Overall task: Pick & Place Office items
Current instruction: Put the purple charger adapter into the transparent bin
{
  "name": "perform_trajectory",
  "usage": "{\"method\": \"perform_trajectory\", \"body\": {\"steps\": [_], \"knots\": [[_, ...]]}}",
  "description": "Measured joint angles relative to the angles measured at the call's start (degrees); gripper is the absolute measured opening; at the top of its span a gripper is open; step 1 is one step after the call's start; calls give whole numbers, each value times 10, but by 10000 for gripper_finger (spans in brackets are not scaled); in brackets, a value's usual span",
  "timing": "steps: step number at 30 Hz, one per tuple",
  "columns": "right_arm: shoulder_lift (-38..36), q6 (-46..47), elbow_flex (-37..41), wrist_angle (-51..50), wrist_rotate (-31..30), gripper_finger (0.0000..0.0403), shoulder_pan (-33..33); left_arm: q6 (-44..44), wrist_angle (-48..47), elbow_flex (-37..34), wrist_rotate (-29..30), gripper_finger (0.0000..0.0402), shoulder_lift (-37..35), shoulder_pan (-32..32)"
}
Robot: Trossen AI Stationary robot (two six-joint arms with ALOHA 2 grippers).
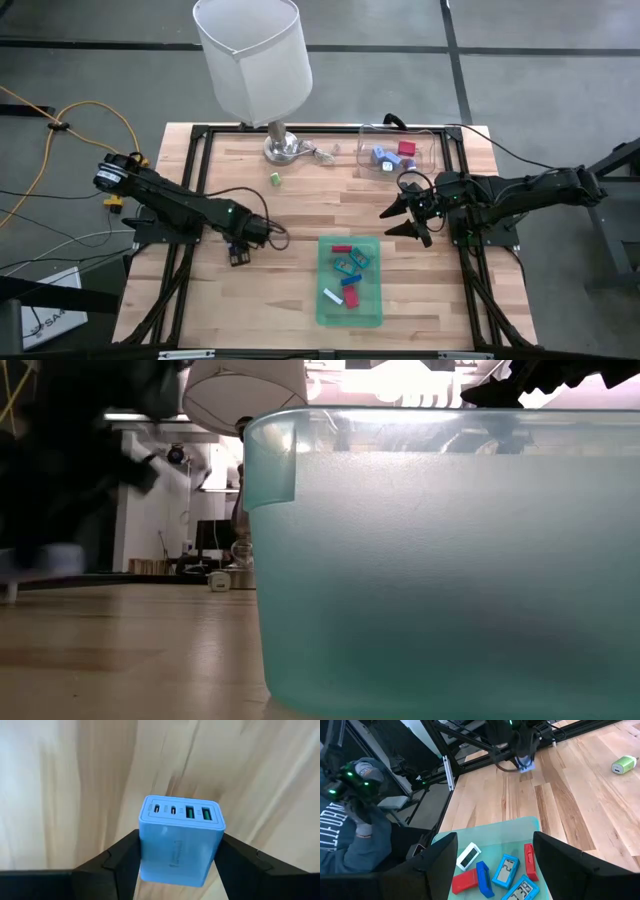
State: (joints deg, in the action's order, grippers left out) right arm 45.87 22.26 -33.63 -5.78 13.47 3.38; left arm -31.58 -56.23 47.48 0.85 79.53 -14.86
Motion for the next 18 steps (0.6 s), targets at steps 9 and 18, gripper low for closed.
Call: {"method": "perform_trajectory", "body": {"steps": [9,18], "knots": [[0,0,0,0,0,247,0,111,178,106,64,210,0,50],[0,0,0,0,0,247,0,151,369,108,46,210,2,101]]}}
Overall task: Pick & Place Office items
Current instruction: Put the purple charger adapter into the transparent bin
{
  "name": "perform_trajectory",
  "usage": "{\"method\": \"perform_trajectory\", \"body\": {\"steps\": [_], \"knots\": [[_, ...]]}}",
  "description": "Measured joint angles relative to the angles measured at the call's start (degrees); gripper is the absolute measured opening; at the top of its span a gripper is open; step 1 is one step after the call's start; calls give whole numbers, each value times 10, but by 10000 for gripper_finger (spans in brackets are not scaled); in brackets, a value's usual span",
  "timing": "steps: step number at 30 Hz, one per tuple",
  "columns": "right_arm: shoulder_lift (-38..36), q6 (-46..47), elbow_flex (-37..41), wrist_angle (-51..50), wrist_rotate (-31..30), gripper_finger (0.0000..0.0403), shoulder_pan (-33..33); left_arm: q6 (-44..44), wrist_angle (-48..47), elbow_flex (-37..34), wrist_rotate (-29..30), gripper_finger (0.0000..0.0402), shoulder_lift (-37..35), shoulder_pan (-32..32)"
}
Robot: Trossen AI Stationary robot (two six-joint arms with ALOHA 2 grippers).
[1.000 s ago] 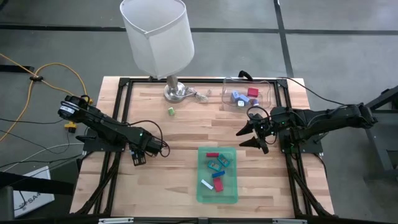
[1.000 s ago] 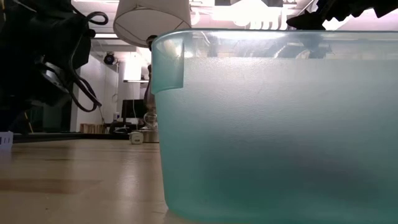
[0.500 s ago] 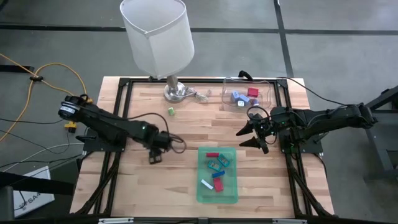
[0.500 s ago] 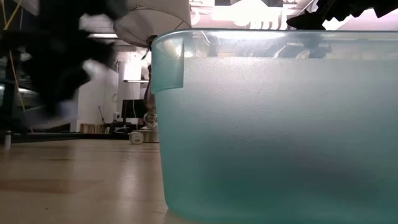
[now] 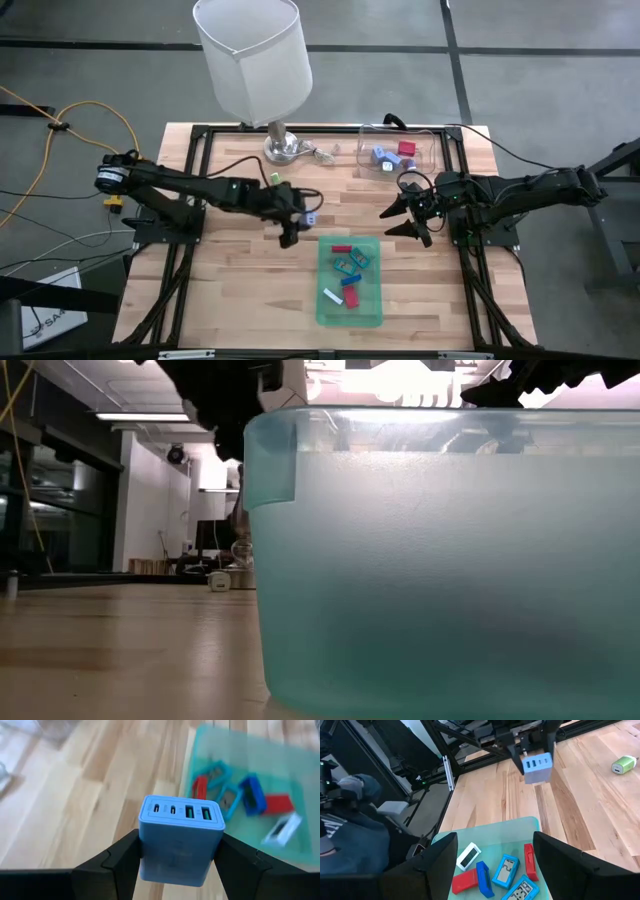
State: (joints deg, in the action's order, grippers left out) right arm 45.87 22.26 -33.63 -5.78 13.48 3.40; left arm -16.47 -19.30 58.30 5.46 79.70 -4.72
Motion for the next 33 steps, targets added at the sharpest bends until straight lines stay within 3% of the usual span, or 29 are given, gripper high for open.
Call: {"method": "perform_trajectory", "body": {"steps": [16,33], "knots": [[0,0,0,0,0,247,0,31,257,1,-17,210,63,17],[0,0,0,0,0,247,0,75,310,0,-16,210,67,21]]}}
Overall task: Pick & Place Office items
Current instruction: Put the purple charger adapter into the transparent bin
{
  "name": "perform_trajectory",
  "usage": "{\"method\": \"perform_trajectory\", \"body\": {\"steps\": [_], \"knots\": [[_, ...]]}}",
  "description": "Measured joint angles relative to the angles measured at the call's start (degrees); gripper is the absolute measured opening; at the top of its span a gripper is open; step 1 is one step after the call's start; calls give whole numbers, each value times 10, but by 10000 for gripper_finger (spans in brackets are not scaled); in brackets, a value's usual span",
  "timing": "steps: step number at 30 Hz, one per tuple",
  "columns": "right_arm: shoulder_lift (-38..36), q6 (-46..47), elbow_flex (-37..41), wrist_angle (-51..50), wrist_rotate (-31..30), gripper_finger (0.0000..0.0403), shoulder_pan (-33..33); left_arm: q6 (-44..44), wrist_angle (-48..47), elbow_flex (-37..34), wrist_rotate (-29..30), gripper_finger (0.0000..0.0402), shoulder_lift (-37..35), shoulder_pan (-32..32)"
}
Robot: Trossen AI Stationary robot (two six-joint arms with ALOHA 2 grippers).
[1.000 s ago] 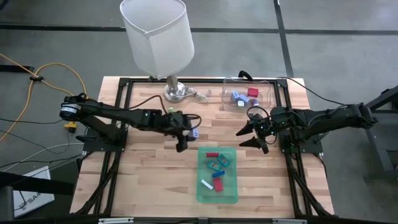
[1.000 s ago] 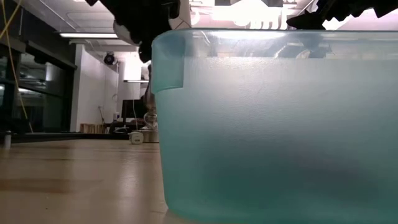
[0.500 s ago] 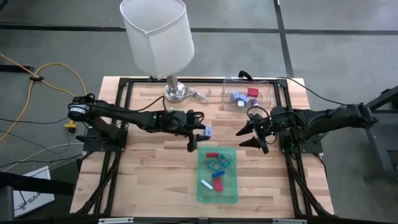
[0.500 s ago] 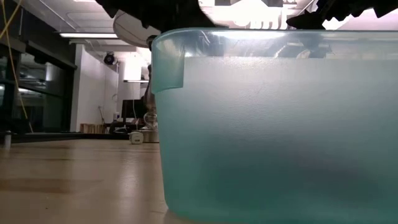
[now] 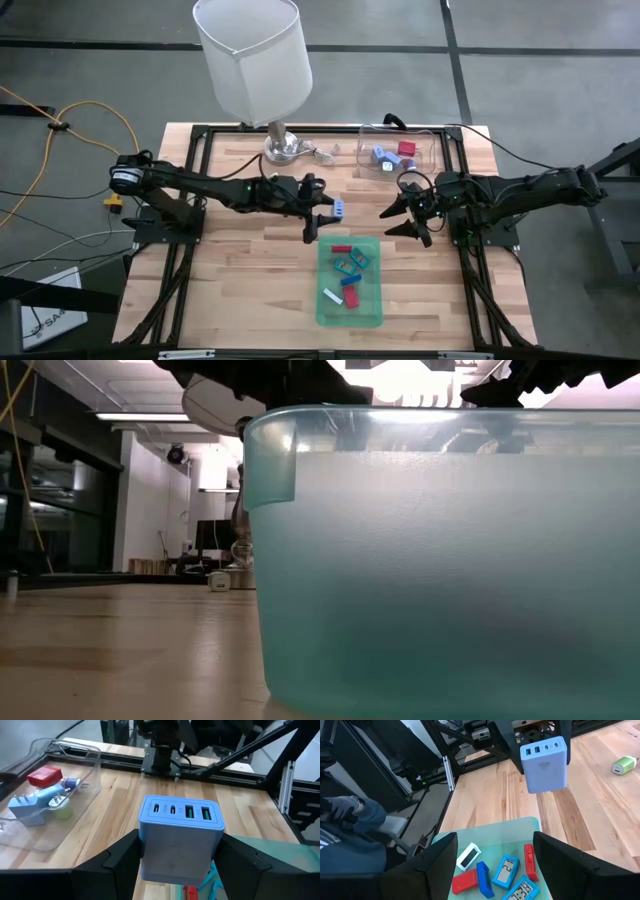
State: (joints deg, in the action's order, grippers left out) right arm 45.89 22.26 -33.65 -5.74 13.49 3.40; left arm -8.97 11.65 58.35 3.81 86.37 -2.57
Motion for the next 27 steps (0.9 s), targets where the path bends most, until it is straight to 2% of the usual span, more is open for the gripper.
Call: {"method": "perform_trajectory", "body": {"steps": [11,20,25,27], "knots": [[0,0,0,6,-16,247,0,1,8,0,0,210,0,0],[10,46,0,26,-147,247,-1,24,47,0,0,210,0,0],[31,0,0,29,-132,247,-5,41,96,0,-2,210,0,0],[47,-27,0,42,-139,247,-5,45,117,0,-20,210,0,0]]}}
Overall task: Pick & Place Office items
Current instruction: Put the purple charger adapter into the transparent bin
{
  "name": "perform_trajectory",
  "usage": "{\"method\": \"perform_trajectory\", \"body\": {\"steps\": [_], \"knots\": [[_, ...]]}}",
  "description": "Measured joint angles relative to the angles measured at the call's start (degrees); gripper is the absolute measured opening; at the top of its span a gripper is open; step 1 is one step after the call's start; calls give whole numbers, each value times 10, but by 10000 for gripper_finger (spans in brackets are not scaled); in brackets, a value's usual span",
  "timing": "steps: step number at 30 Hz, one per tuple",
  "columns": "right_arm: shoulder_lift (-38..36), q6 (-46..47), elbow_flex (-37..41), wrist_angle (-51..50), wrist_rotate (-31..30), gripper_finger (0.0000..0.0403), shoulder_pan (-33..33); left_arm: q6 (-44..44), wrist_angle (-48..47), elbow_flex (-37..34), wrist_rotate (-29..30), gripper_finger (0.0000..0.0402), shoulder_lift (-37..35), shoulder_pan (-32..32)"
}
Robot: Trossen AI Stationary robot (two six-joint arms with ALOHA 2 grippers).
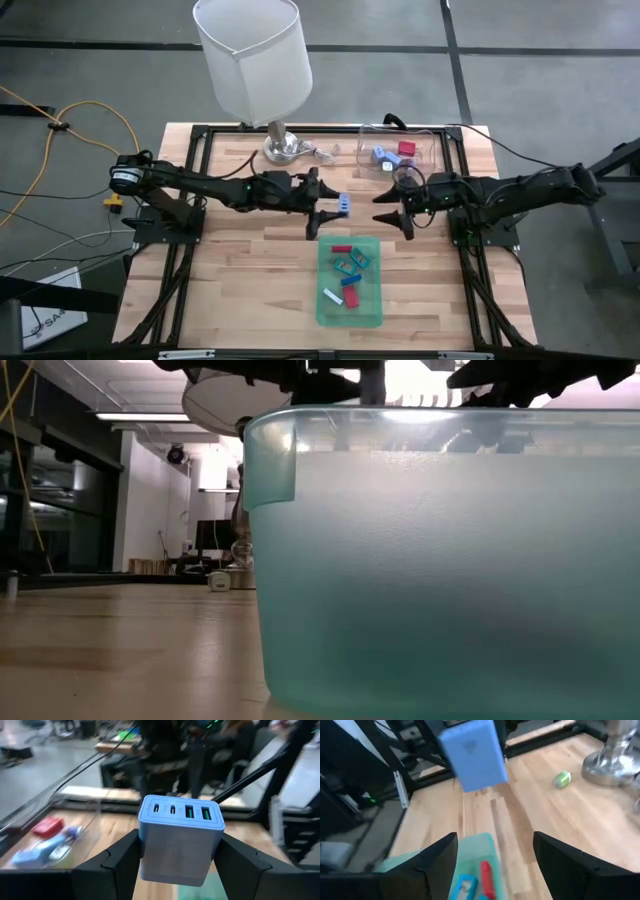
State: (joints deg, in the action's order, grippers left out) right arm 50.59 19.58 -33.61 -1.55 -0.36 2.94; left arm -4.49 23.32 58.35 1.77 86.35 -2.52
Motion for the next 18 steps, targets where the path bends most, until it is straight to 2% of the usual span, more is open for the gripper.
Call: {"method": "perform_trajectory", "body": {"steps": [6,13,18], "knots": [[65,-101,0,57,-2,247,1,-17,44,0,-45,210,0,-2],[134,-137,0,146,-2,247,1,-15,44,0,-42,210,0,-3],[156,-140,0,196,-17,247,1,0,44,0,-11,210,0,-3]]}}
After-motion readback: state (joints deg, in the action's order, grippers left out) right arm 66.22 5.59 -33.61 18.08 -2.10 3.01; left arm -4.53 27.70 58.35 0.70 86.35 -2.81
